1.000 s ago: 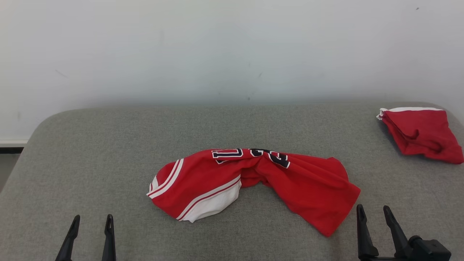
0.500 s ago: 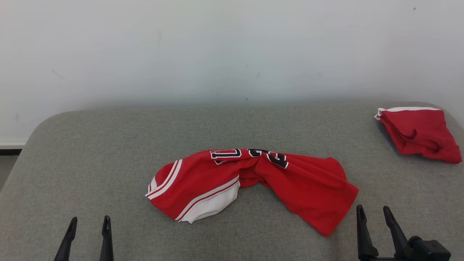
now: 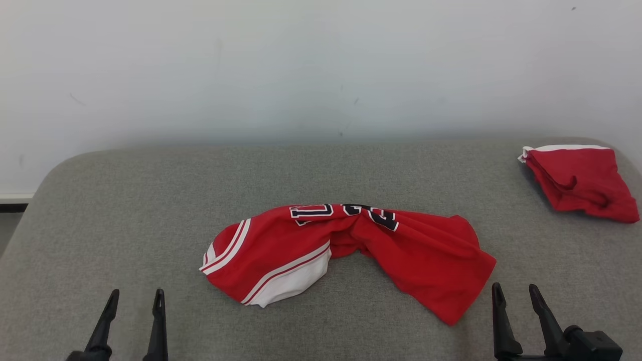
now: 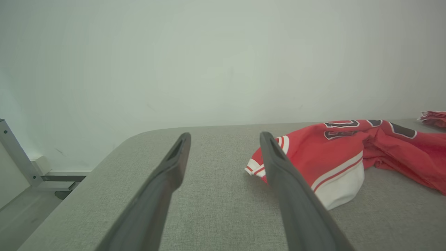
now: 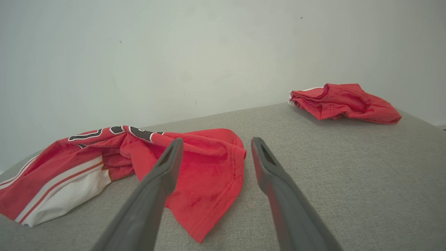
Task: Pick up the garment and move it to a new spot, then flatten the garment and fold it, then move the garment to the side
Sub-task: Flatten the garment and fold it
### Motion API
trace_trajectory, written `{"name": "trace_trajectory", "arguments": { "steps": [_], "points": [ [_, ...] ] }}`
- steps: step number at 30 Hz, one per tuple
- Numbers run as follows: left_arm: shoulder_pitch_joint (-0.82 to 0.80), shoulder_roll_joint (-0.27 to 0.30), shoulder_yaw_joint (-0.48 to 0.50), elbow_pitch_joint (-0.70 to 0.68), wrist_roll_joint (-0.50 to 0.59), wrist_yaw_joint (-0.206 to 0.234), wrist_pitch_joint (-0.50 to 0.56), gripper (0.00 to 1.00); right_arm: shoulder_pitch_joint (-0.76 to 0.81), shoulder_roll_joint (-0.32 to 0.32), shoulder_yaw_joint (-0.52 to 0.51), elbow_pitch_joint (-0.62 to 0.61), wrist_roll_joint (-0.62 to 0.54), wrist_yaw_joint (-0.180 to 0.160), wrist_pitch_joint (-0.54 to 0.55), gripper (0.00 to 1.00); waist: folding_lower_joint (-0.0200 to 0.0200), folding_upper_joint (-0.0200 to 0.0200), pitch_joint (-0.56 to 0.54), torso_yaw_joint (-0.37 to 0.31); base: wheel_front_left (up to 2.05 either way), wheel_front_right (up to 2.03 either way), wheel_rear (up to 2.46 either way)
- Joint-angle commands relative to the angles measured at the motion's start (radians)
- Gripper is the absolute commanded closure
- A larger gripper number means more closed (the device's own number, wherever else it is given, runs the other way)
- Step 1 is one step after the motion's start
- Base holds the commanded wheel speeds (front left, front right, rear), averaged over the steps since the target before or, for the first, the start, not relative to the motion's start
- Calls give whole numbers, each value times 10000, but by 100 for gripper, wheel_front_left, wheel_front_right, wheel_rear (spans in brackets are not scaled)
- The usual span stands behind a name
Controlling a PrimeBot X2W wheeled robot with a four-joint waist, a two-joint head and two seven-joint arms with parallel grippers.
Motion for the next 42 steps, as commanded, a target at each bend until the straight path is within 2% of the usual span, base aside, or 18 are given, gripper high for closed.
{"name": "trace_trajectory", "arguments": {
  "steps": [1,8,22,29,34,35,36,37,38,42],
  "points": [
    [-149,57,-25,74,10,-24,-33,0,-32,2,30,-25,-14,-23,-5,0,-1,-1,36,-21,0,0,0],
    [-1040,192,-518,975,-213,-72,-33,0,-93,-42,78,-69,-13,-23,68,0,-1,-1,362,-200,0,0,0],
    [-2959,458,-2195,4308,-1532,-51,66,0,-692,55,83,-105,-51,-23,-21,0,-1,-1,1624,-853,0,0,0],
    [-3701,507,-2854,5687,-2134,-53,399,0,-870,106,71,37,-83,-23,-117,0,-1,-1,1731,-1023,0,0,0],
    [-4068,381,-3486,6101,-2906,-53,424,0,-949,132,77,156,-30,-23,-190,0,-1,-1,1720,-1123,0,0,0],
    [-4123,395,-3600,6134,-2985,-53,395,5,-961,137,73,171,-19,-23,-198,0,-1,-1,1715,-1125,0,0,0],
    [-4189,424,-3707,6140,-3038,-53,345,81,-968,142,65,188,-16,-23,-217,0,-1,-1,1707,-1122,0,0,0],
    [-4189,424,-3707,6140,-3038,-53,345,81,-968,142,65,188,-16,-23,-217,0,-1,-1,1707,-1122,0,0,0],
    [-4244,443,-3803,6171,-3123,-53,328,100,-955,147,46,201,-14,-23,-241,0,-1,-1,1687,-1103,0,0,0],
    [-4282,528,-4087,5925,-3379,-54,137,100,-772,146,-69,253,-5,-23,-286,0,-1,-1,1515,-920,0,0,0]
  ]
}}
